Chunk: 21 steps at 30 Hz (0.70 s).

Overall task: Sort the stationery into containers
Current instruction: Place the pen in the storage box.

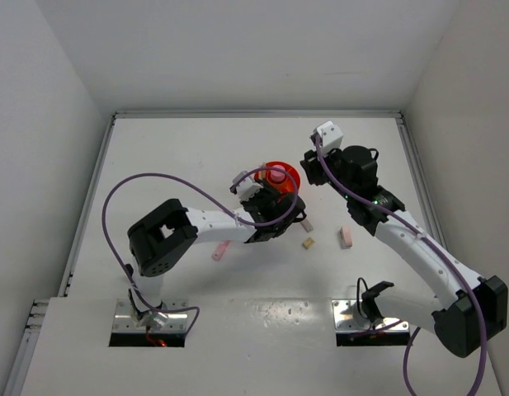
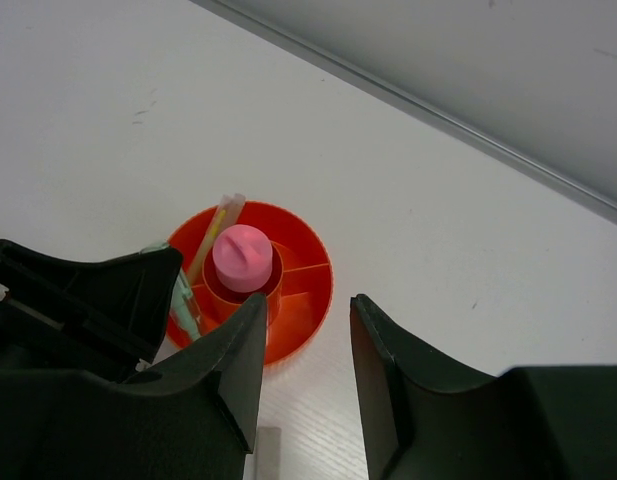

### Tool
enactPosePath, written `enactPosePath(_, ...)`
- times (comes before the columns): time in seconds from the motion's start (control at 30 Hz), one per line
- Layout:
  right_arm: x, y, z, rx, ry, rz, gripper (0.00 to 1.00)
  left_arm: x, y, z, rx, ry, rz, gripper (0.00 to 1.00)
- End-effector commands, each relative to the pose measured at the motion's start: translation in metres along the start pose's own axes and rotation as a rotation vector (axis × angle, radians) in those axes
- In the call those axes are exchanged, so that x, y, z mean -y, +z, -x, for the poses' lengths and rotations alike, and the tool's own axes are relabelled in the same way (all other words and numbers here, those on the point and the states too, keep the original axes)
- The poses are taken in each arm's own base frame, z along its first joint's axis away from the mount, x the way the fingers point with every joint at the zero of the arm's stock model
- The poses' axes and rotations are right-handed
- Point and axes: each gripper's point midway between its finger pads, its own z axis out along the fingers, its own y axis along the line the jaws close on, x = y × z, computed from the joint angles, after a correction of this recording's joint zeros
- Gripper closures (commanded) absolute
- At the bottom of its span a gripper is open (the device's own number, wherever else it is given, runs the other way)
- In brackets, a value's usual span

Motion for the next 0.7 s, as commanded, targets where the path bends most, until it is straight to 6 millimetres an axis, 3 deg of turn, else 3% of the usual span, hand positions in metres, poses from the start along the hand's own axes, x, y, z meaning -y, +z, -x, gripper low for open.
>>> enactPosePath(0.0, 0.006, -0.004, 0.016, 0.060, 0.014, -0.013, 0.61, 0.008, 0.005, 0.007, 0.036, -0.046, 0.004, 1.00)
enactPosePath(0.1, 0.006, -0.004, 0.016, 0.059, 0.014, -0.013, 0.61, 0.008, 0.005, 0.005, 0.027, -0.046, 0.002, 0.98)
enactPosePath(0.27, 0.006, -0.004, 0.016, 0.059, 0.014, -0.013, 0.61, 0.008, 0.005, 0.005, 0.027, -0.046, 0.002, 0.75)
enactPosePath(0.4, 0.006, -0.004, 0.016, 0.059, 0.014, -0.013, 0.61, 0.006, 0.001, 0.007, 0.029, -0.026, -0.001, 0.63)
enactPosePath(0.67, 0.006, -0.004, 0.016, 0.059, 0.014, -0.013, 0.61, 0.011, -0.001, 0.016, 0.030, -0.044, -0.005, 0.59)
